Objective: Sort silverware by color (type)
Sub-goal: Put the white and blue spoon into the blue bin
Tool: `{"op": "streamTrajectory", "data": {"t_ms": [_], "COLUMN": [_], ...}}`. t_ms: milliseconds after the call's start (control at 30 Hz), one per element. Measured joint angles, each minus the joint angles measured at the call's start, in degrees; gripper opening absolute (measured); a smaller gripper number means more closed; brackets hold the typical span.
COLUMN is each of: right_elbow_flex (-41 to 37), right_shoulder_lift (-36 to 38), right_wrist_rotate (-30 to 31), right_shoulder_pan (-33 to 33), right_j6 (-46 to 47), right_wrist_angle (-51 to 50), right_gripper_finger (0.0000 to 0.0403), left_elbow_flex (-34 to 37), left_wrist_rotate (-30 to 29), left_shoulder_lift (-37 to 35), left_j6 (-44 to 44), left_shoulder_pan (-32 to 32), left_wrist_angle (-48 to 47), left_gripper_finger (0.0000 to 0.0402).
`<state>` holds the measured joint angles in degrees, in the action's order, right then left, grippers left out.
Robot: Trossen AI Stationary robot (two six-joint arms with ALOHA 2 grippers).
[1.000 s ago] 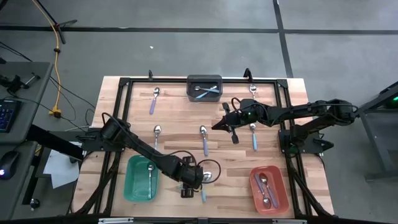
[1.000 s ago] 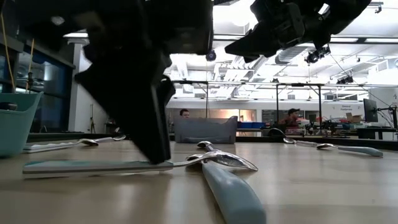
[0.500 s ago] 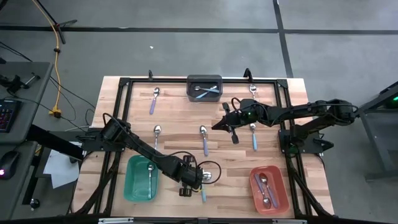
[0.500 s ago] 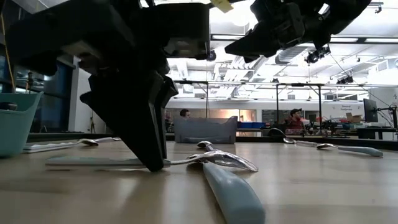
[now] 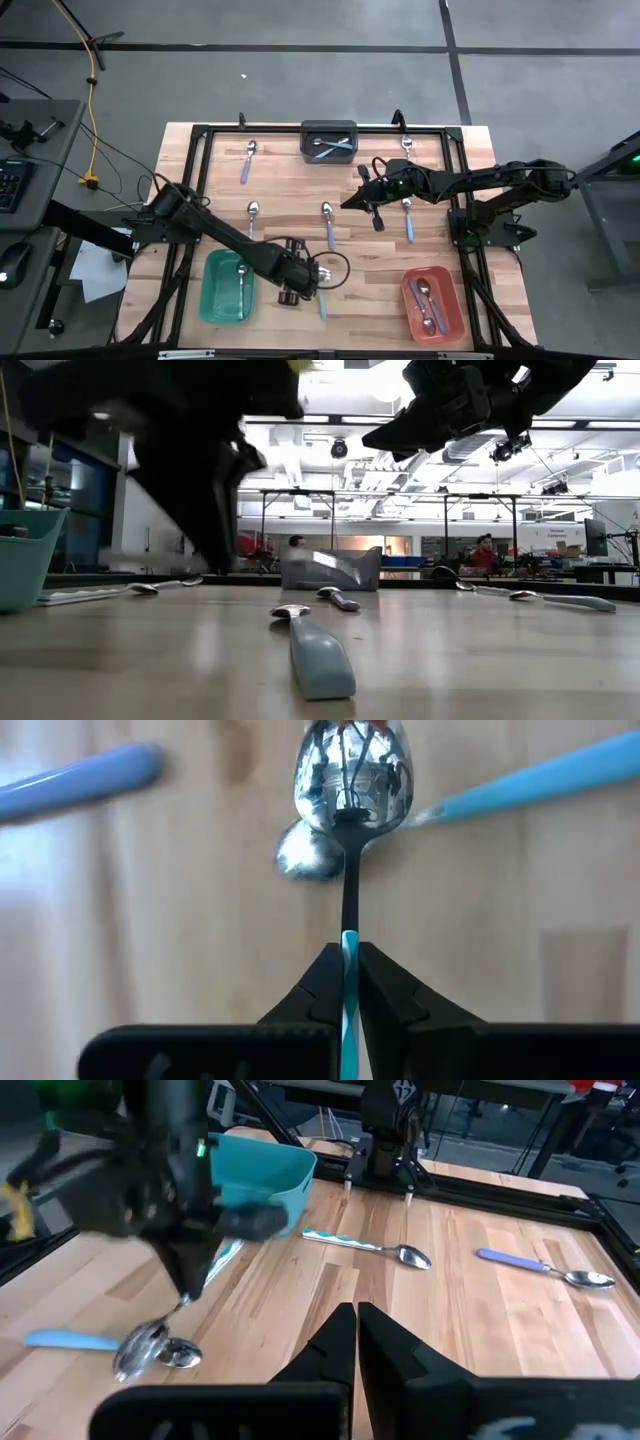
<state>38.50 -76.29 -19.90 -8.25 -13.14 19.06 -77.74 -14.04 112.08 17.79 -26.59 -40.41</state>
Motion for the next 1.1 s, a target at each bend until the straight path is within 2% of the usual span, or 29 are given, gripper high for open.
{"op": "streamTrajectory", "data": {"t_ms": [167, 300, 500, 667, 867, 1100], "right_elbow_flex": [0.0, 0.0, 0.0, 0.0, 0.0, 0.0], "right_shoulder_lift": [0.0, 0.0, 0.0, 0.0, 0.0, 0.0], "right_wrist_rotate": [0.0, 0.0, 0.0, 0.1, 0.2, 0.2], "right_shoulder_pan": [0.0, 0.0, 0.0, 0.0, -0.5, -1.1], "right_j6": [-0.4, -0.4, -0.9, -0.9, -1.3, -0.7], "right_wrist_angle": [-0.1, -0.4, -0.7, -0.8, -0.8, -0.8], "right_gripper_finger": [0.0000, 0.0000, 0.0000, 0.0000, 0.0000, 0.0000], "left_elbow_flex": [0.0, 0.0, -0.1, 0.8, 7.9, 16.9], "left_wrist_rotate": [-0.3, -0.3, -0.2, -1.4, -4.3, -8.7], "left_shoulder_lift": [-6.9, -13.6, -23.1, -28.9, -32.2, -32.2], "left_j6": [4.8, 12.9, 33.6, 54.2, 75.1, 88.7], "left_shoulder_pan": [-0.4, -1.6, -5.9, -12.6, -22.9, -29.0], "left_wrist_angle": [-5.5, -12.9, -27.4, -37.2, -37.1, -28.5], "left_gripper_finger": [0.0005, 0.0005, 0.0005, 0.0004, 0.0004, 0.0004]}}
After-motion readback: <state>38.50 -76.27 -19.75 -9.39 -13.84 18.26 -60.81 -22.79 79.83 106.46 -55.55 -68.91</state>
